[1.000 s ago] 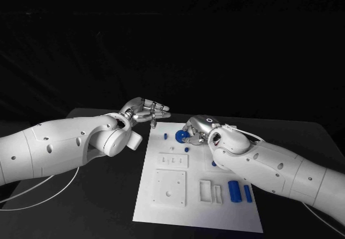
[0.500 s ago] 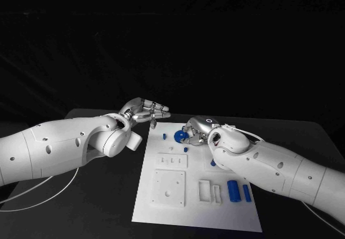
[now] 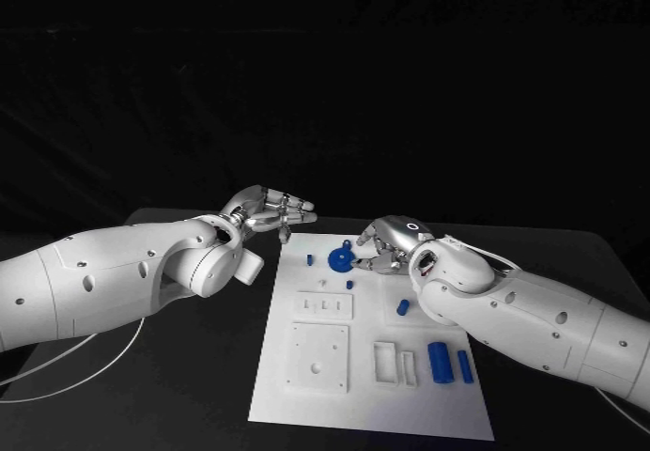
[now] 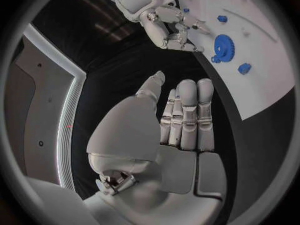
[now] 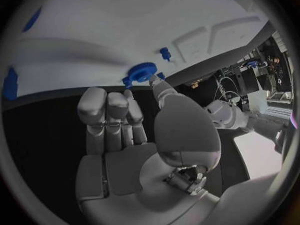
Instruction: Assemble the parts on the task board
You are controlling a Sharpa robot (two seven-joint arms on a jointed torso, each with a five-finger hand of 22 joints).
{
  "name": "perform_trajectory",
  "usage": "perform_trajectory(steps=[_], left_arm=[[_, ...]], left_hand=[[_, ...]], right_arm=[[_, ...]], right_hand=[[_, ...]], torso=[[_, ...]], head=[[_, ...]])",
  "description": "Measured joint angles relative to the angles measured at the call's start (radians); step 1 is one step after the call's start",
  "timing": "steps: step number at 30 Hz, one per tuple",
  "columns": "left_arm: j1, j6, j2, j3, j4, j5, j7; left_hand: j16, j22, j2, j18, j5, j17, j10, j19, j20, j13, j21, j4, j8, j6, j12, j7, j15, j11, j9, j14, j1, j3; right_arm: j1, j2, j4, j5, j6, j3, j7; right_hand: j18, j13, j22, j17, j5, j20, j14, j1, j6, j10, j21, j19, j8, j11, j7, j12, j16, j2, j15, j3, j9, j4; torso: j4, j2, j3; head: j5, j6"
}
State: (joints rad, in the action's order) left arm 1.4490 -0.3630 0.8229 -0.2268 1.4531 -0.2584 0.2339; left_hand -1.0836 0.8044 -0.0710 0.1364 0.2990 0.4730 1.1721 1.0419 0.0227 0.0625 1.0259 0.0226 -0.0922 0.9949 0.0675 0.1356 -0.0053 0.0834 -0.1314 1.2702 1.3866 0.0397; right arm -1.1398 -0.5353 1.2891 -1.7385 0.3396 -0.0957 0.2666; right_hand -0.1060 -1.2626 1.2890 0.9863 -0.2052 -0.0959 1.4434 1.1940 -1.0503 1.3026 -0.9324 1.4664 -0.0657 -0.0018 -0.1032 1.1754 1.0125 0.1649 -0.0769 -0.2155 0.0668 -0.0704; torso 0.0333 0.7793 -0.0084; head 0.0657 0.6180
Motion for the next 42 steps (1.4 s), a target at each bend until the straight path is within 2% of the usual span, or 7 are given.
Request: perform_trajectory(steps=[5,8,13,17,21,31,42], left_arm=[[0.0,0.0,0.005,0.0,-0.008,0.0,0.0],[0.0,0.0,0.006,0.0,-0.011,0.0,0.0],[0.0,0.001,0.008,0.0,-0.016,0.0,0.001],[0.0,0.003,0.009,-0.002,-0.021,-0.001,0.002],[0.0,0.008,0.008,-0.003,-0.029,-0.001,0.004],[0.0,0.027,0.007,-0.005,-0.043,-0.002,0.008],[-0.001,0.043,0.005,-0.006,-0.047,-0.004,0.01]], left_hand=[[0.0,0.0,0.0,-0.004,0.0,0.0,0.0,0.0,0.0,0.0,0.0,0.003,-0.003,0.0,0.0,0.0,0.0,0.0,0.0,0.0,0.0,0.003],[0.0,0.0,0.0,-0.004,0.0,0.0,0.0,0.0,0.0,0.0,0.0,0.0,-0.004,0.0,0.0,0.0,0.0,0.0,0.0,0.0,0.0,0.005],[0.0,0.001,0.0,-0.005,0.0,0.0,0.002,0.0,0.0,0.0,0.0,0.002,-0.005,0.005,0.0,-0.005,0.0,-0.002,0.0,0.0,0.0,0.008],[-0.003,0.002,0.0,-0.006,0.0,0.0,0.022,0.002,0.002,0.0,0.0,0.001,-0.009,0.032,0.0,-0.026,-0.006,-0.011,-0.001,0.006,0.0,0.021],[-0.004,0.004,0.0,-0.008,0.0,-0.001,0.029,0.011,0.012,-0.002,0.0,-0.005,0.026,0.072,-0.005,-0.039,-0.018,-0.015,0.012,0.018,0.0,0.053],[-0.004,0.004,-0.016,-0.014,-0.006,0.001,0.03,0.011,0.019,-0.003,0.0,-0.004,0.026,0.075,-0.005,-0.036,-0.022,-0.016,0.036,0.022,-0.008,0.086],[-0.004,0.002,-0.02,-0.018,-0.01,0.001,0.023,0.013,0.016,-0.002,-0.004,-0.004,0.026,0.059,-0.005,-0.02,-0.014,-0.008,0.04,0.029,-0.012,0.086]], right_arm=[[-0.001,-0.057,0.042,0.018,0.029,-0.036,0.0],[-0.001,-0.096,0.057,0.045,0.034,-0.058,-0.015],[-0.001,-0.171,0.045,0.142,0.03,-0.086,-0.122],[-0.001,-0.21,0.017,0.222,0.018,-0.098,-0.216],[0.001,-0.237,-0.019,0.288,0.001,-0.112,-0.289],[0.009,-0.264,-0.097,0.36,-0.042,-0.122,-0.378],[0.021,-0.247,-0.159,0.376,-0.081,-0.124,-0.41]], right_hand=[[0.0,0.0,0.0,0.0,-0.004,0.0,0.0,0.01,0.0,0.0,0.0,0.0,0.0,0.0,0.0,0.0,0.0,0.01,0.0,-0.007,0.0,0.007],[0.0,0.0,0.0,-0.002,-0.004,0.0,0.0,0.027,0.0,0.0,0.0,0.0,0.0,0.0,0.0,0.0,0.0,0.005,0.0,-0.019,0.0,0.037],[0.0,-0.007,0.008,-0.003,-0.13,0.0,0.0,0.069,-0.008,0.0,-0.011,0.0,0.0,0.0,-0.001,0.004,0.0,-0.019,0.0,-0.048,0.0,0.126],[0.0,-0.007,0.018,0.0,-0.172,0.0,0.0,0.061,-0.01,0.0,-0.016,0.0,0.0,0.0,-0.002,0.004,0.0,-0.032,0.0,-0.024,0.0,0.184],[0.0,-0.007,0.019,0.003,-0.222,0.0,0.0,0.049,-0.01,0.0,-0.017,0.0,0.0,0.0,-0.002,0.004,0.0,-0.043,0.0,-0.008,0.0,0.205],[0.0,-0.002,0.019,0.003,-0.237,0.0,0.0,0.057,-0.005,0.0,-0.017,0.0,0.0,0.0,-0.006,0.0,-0.005,-0.051,0.0,0.009,-0.001,0.248],[0.006,0.005,0.019,0.005,-0.231,0.0,-0.001,0.059,0.043,-0.009,-0.006,0.0,0.0,0.009,-0.013,-0.01,-0.01,-0.049,0.001,0.002,-0.001,0.282]], torso=[[-0.003,-0.001,0.0015],[-0.0056,-0.002,0.0036],[-0.0135,-0.006,0.0078],[-0.0204,-0.009,0.0119],[-0.0245,-0.012,0.0159],[-0.0305,-0.014,0.0241],[-0.0294,-0.014,0.0222]], head=[[-0.008,-0.011],[-0.013,-0.014],[-0.015,-0.016],[-0.011,-0.021],[-0.004,-0.026],[-0.005,-0.028],[-0.008,-0.014]])
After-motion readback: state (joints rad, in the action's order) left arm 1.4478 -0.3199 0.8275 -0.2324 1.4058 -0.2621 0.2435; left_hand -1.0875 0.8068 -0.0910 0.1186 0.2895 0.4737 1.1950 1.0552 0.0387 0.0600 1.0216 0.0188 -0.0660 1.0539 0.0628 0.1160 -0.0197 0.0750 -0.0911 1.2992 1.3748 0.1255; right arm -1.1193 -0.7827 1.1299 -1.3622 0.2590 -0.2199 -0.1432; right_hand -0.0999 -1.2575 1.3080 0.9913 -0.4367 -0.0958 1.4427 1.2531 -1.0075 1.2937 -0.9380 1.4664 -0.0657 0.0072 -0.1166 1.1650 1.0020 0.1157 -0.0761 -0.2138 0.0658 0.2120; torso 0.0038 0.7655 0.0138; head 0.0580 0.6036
